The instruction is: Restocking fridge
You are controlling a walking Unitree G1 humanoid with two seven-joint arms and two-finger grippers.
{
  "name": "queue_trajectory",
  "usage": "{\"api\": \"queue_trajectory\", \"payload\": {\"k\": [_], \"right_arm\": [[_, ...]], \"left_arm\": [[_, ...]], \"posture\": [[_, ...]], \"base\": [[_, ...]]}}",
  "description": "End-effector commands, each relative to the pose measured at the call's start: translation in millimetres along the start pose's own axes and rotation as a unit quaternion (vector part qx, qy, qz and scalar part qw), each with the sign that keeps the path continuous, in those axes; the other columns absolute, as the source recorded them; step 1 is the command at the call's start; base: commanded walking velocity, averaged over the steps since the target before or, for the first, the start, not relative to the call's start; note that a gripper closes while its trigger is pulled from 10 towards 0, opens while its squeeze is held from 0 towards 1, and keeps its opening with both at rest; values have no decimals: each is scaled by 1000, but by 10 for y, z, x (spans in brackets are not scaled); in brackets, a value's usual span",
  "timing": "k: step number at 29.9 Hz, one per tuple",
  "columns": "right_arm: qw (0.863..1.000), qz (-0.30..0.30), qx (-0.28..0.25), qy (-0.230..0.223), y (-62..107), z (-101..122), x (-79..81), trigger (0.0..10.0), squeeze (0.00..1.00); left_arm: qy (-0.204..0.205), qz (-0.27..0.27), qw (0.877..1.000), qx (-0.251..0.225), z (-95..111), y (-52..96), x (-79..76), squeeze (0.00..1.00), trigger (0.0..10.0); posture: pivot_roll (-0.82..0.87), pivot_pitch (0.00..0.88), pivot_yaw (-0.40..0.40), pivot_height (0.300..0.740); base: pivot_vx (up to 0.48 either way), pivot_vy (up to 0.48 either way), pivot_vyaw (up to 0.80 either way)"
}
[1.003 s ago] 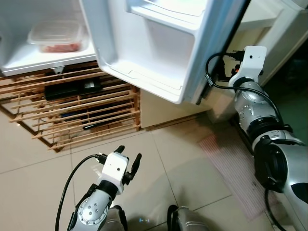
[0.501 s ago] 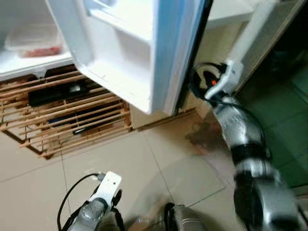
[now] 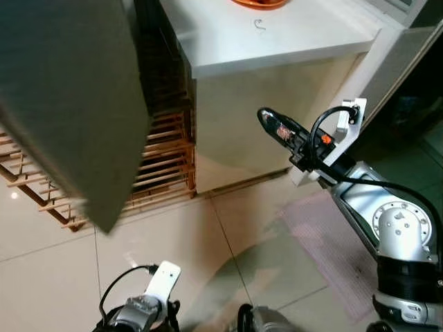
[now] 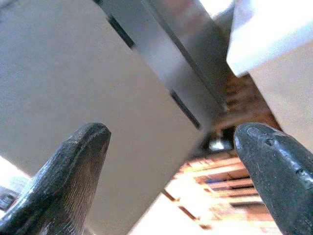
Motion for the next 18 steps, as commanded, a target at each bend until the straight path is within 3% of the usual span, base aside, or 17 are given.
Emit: {"api": "queue_trajectory", "payload": {"k": [1, 2, 3, 4, 5, 6, 8, 11, 12, 14, 15, 16, 17, 18], "right_arm": [[992, -91, 30, 78, -30, -84, -141, 10000, 0], [982, -134, 48, 127, -34, -144, -230, 10000, 0], [982, -134, 48, 127, -34, -144, -230, 10000, 0], [967, -173, 64, 174, -26, -189, -312, 10000, 0], [948, -217, 78, 218, 18, -268, -405, 10000, 0], [945, -225, 80, 222, 33, -296, -422, 10000, 0], [934, -247, 87, 245, 88, -370, -460, 10000, 0], [905, -318, 118, 257, 292, -619, -586, 10000, 0], [905, -318, 118, 257, 292, -619, -586, 10000, 0], [883, -356, 134, 276, 423, -760, -671, 10000, 0], [883, -356, 134, 276, 423, -760, -671, 10000, 0], [871, -373, 140, 289, 501, -853, -705, 10000, 0], [860, -383, 141, 306, 543, -878, -717, 10000, 0], [858, -389, 137, 306, 562, -903, -719, 10000, 0]], "left_arm": [[4, -13, 997, -73, 234, -9, -130, 0, 10000], [-11, 5, 995, -103, 349, 2, -129, 0, 10000], [-11, 5, 995, -103, 349, 2, -129, 0, 10000], [-15, 12, 991, -129, 468, 18, -129, 0, 10000], [9, -22, 981, -193, 731, 99, -132, 0, 10000], [23, -41, 975, -218, 823, 143, -130, 0, 10000], [45, -57, 950, -303, 1113, 313, -103, 0, 10000], [51, -54, 890, -451, 1660, 769, -44, 0, 10000], [51, -54, 890, -451, 1660, 769, -44, 0, 10000], [33, -24, 853, -521, 1859, 955, -75, 0, 10000], [33, -24, 853, -521, 1859, 955, -75, 0, 10000], [35, -38, 838, -543, 1937, 1072, -111, 0, 10000], [30, -26, 836, -547, 1953, 1113, -91, 0, 10000], [37, -40, 837, -544, 1955, 1137, -84, 0, 10000]], "posture": [[-111, 29, -54, 740], [-106, 20, -55, 740], [-106, 20, -55, 740], [-101, 13, -56, 740], [-94, 5, -59, 740], [-94, 5, -59, 740], [-75, 1, -64, 740], [-46, 0, -61, 740], [-46, 0, -61, 740], [-27, 0, -59, 740], [-27, 0, -59, 740], [-22, 0, -56, 740], [-17, 0, -50, 740], [-9, 0, -46, 740]], "base": [[0, 0, 0], [0, 0, 0], [0, 0, 0], [0, 0, 0], [0, 0, 0], [0, 0, 0], [0, 0, 0], [0, 0, 0], [0, 0, 0], [0, 0, 0], [0, 0, 0], [0, 0, 0], [0, 0, 0], [0, 0, 0]]}}
Point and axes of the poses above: a point about 5 cm out from each wrist's last joint towards the gripper, its own y axis pointing back from the gripper into the wrist, its own z axis along the axis of the wrist's last joint, x = y × z, the point moved 1 cm from there along -y, pointing out of the wrist towards the gripper, and after that the axes turned 15 degrees about y, right-handed, at the moved point
